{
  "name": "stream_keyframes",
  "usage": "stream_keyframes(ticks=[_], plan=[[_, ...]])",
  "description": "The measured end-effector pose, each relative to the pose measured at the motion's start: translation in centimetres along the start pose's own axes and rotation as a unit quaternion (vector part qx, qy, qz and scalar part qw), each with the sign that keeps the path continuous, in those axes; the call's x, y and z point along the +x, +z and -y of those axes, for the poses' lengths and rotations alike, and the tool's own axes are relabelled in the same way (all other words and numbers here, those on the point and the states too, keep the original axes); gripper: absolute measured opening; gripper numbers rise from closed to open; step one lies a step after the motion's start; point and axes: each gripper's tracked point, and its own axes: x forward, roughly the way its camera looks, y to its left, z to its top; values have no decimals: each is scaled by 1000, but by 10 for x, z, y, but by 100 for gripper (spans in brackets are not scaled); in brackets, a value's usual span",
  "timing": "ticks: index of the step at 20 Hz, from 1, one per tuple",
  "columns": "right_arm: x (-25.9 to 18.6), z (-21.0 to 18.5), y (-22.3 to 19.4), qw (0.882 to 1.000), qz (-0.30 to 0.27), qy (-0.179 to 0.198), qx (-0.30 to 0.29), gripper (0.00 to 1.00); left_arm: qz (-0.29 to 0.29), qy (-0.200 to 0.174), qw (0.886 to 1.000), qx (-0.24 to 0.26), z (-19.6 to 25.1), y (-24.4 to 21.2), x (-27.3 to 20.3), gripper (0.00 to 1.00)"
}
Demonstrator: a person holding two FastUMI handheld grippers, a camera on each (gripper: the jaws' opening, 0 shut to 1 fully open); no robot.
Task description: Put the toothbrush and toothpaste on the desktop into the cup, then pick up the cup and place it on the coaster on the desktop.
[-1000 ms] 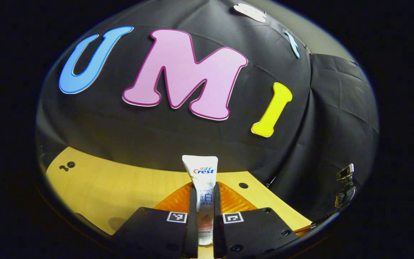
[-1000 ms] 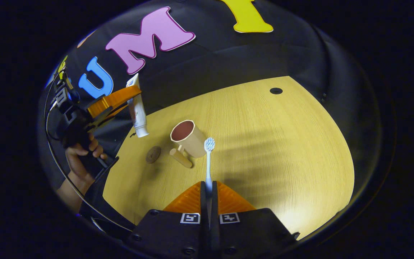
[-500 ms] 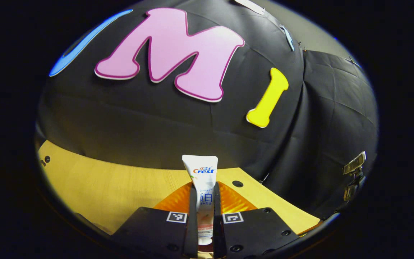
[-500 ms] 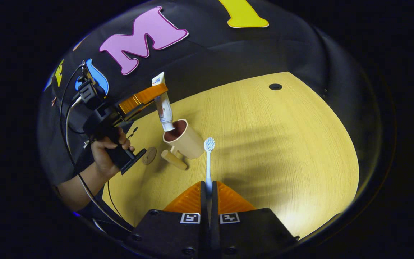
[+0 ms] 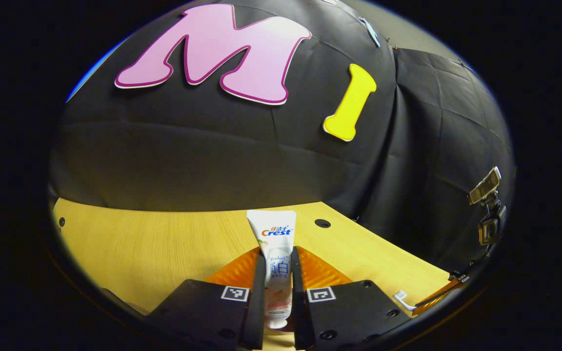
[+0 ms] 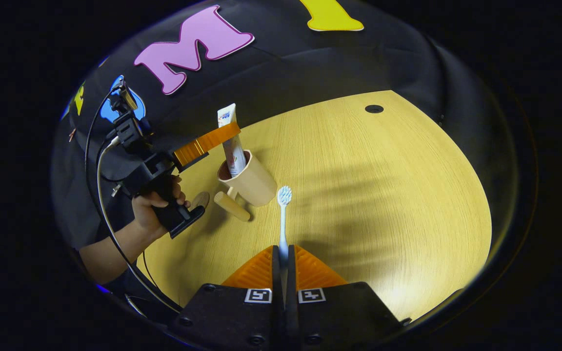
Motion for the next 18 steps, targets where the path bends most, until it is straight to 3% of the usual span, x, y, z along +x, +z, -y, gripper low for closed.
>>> stream_keyframes(ticks=[3,4,5,6,8,9,18], plan=[[1,-2,2,1000,3,3,1,5,-9,6,1000,-1,-4,-3,-7,41],[1,-2,5,1000,6,4,2,5,-11,7,1000,-7,-4,-5,-16,59],[1,-2,9,1000,12,5,6,5,-9,13,1000,-10,-5,-3,-22,70],[2,-2,15,1000,19,5,12,5,-8,20,1000,-13,-8,0,-30,72],[2,-3,28,999,33,7,22,5,-2,43,999,-11,-13,6,-50,95],[3,-3,35,999,40,7,23,5,1,52,999,-12,-14,9,-63,99],[25,-50,132,989,133,59,11,5,-41,98,992,-64,0,-32,-182,98]])
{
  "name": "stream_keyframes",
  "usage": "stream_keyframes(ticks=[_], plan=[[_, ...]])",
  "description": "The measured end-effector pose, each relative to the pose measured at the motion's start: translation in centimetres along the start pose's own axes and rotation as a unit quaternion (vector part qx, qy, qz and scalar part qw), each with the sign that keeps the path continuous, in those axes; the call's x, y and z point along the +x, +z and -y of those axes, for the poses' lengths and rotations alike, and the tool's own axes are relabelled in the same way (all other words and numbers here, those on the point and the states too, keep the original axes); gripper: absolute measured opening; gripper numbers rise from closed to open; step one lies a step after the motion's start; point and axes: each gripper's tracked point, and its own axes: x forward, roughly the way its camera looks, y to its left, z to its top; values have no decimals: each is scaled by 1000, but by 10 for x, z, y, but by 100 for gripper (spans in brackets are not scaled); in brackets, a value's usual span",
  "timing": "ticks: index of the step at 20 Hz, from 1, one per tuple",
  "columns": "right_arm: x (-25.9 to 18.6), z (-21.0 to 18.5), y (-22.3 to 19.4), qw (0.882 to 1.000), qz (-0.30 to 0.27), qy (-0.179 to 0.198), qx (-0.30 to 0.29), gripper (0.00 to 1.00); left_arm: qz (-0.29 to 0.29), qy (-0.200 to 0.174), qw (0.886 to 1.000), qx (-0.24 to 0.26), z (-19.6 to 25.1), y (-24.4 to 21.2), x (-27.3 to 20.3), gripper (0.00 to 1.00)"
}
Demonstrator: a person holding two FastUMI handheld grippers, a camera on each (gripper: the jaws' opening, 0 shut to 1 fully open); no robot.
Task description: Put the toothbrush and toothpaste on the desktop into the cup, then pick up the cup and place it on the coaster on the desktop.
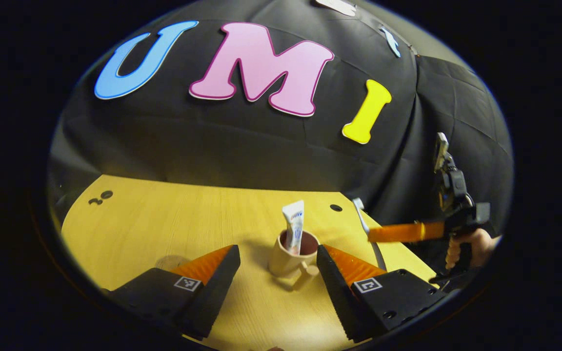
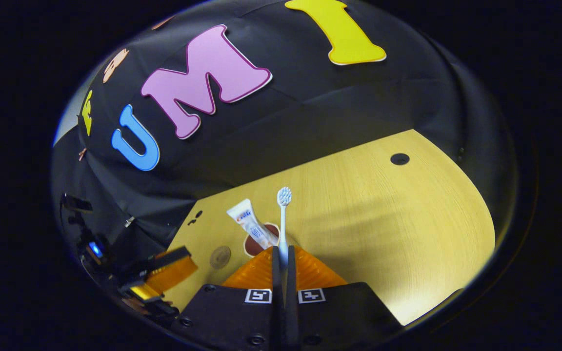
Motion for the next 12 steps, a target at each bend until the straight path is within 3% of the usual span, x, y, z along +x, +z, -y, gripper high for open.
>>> stream_keyframes(ticks=[5,12], plan=[[34,-20,31,998,56,31,16,5,-29,31,999,-30,-17,-32,-40,98],[71,-35,37,993,102,59,14,5,-34,58,994,-84,-31,-48,-48,98]])
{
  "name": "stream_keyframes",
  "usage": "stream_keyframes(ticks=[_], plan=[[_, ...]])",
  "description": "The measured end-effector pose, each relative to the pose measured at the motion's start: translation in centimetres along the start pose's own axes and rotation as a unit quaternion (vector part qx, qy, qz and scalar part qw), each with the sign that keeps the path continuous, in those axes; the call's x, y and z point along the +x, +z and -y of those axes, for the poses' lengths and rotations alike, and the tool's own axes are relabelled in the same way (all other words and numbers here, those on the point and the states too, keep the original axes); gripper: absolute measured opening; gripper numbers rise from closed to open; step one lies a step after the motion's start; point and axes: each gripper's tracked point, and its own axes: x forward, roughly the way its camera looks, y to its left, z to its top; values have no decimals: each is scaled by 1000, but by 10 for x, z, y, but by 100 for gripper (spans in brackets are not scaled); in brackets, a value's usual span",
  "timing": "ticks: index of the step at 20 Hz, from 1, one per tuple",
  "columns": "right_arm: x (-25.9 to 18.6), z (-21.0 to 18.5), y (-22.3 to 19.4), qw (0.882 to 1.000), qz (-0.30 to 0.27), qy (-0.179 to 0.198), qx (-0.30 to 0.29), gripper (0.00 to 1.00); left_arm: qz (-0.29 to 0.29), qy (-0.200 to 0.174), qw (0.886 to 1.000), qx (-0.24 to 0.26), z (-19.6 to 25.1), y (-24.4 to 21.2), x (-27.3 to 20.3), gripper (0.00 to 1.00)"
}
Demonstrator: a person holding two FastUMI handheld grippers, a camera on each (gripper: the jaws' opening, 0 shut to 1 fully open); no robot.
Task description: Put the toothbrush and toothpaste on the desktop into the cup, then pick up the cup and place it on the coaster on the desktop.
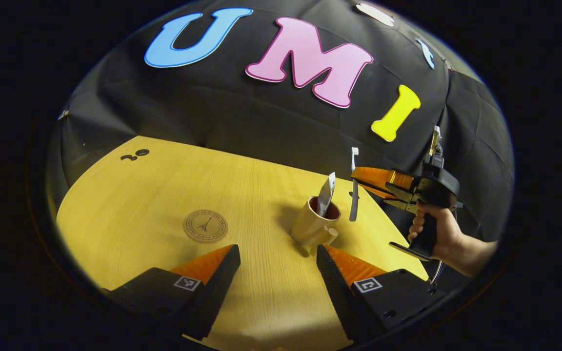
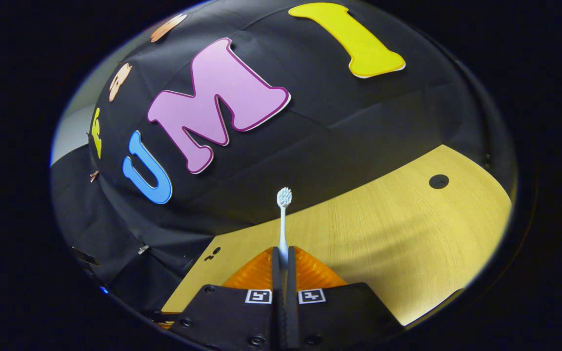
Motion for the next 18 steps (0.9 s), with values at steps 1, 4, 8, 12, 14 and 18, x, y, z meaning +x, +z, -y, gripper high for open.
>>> stream_keyframes(ticks=[1,4,8,12,14,18], plan=[[3,-4,0,1000,12,7,-9,5,-1,0,1000,-1,0,-2,-1,98],[13,-8,2,998,42,15,-43,5,-4,-1,1000,3,1,-13,-3,98],[28,-4,-3,997,56,14,-53,5,-28,-4,999,-23,3,-39,-5,98],[30,6,-14,994,74,12,-77,5,-46,-5,998,-30,3,-56,-1,98],[27,8,-23,993,75,16,-85,5,-51,-8,998,-32,3,-60,3,98],[22,9,-45,989,77,19,-126,10,-51,-10,998,-35,3,-63,12,98]])
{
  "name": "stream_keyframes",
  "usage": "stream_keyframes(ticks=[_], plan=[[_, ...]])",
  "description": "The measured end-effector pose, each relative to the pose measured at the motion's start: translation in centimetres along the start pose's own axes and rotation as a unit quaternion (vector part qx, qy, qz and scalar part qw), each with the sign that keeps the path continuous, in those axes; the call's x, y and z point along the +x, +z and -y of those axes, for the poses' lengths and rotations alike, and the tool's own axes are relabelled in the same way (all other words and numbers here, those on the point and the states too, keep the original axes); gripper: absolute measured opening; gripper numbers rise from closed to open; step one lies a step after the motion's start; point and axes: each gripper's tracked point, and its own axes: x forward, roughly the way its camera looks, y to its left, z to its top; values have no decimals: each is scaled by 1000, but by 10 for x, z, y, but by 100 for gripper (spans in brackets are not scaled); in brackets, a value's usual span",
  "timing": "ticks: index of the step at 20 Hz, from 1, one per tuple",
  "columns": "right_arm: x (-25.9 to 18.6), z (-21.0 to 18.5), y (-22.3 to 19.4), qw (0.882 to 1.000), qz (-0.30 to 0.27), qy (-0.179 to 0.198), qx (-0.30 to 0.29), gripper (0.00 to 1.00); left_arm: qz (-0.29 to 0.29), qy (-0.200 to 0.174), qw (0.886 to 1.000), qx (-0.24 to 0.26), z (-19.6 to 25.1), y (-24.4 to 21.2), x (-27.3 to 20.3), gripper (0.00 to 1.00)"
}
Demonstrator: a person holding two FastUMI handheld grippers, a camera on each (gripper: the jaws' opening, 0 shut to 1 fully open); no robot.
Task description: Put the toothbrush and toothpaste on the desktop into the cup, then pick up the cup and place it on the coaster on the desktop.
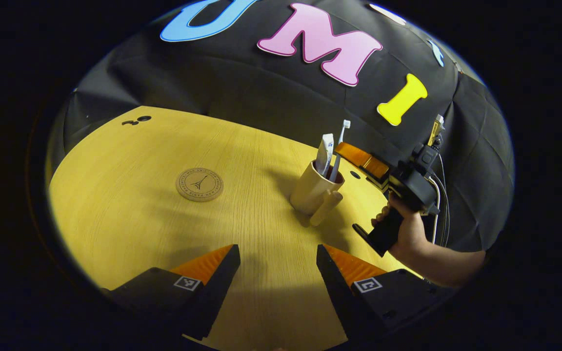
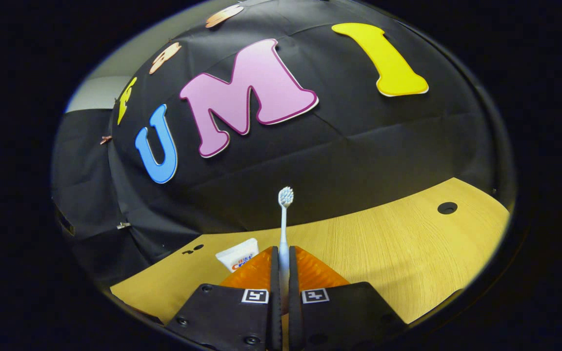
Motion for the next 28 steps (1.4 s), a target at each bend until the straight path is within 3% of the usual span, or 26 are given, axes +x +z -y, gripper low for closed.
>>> stream_keyframes(ticks=[1,2,3,5,7,8,9,10,12,13,18,21,25,28], plan=[[-2,-1,-1,1000,3,1,-13,11,-2,0,1000,-3,0,0,3,98],[-4,-5,-4,1000,4,7,-20,19,-4,-1,1000,-5,0,-2,7,98],[-10,-8,-6,1000,3,9,-25,9,-6,-3,1000,-7,1,-3,9,98],[-21,-13,-12,999,-7,11,-30,28,-8,-6,1000,-5,4,-3,11,98],[-34,-22,-12,999,-18,20,-26,58,-10,-9,1000,-1,8,-4,11,98],[-38,-25,-7,999,-20,24,-22,68,-10,-11,1000,1,10,-5,11,98],[-40,-25,-5,999,-26,20,-18,87,-11,-11,1000,3,11,-5,10,98],[-40,-14,-5,999,-48,-13,-13,96,-11,-9,1000,6,10,-7,9,98],[-46,2,-16,992,-108,-68,1,97,-8,-3,1000,11,8,-7,6,98],[-48,1,-16,989,-124,-75,5,98,-5,0,1000,12,7,-7,4,98],[-51,-12,1,985,-153,-75,-6,98,7,16,1000,-9,-1,-3,-11,98],[-57,-30,-3,977,-203,-49,-32,98,17,32,999,-13,-8,3,-24,98],[-63,-39,-19,956,-283,-38,-63,98,31,54,998,-14,-18,10,-40,98],[-64,-28,-35,935,-341,-67,-72,98,33,70,997,-21,-25,7,-50,98]])
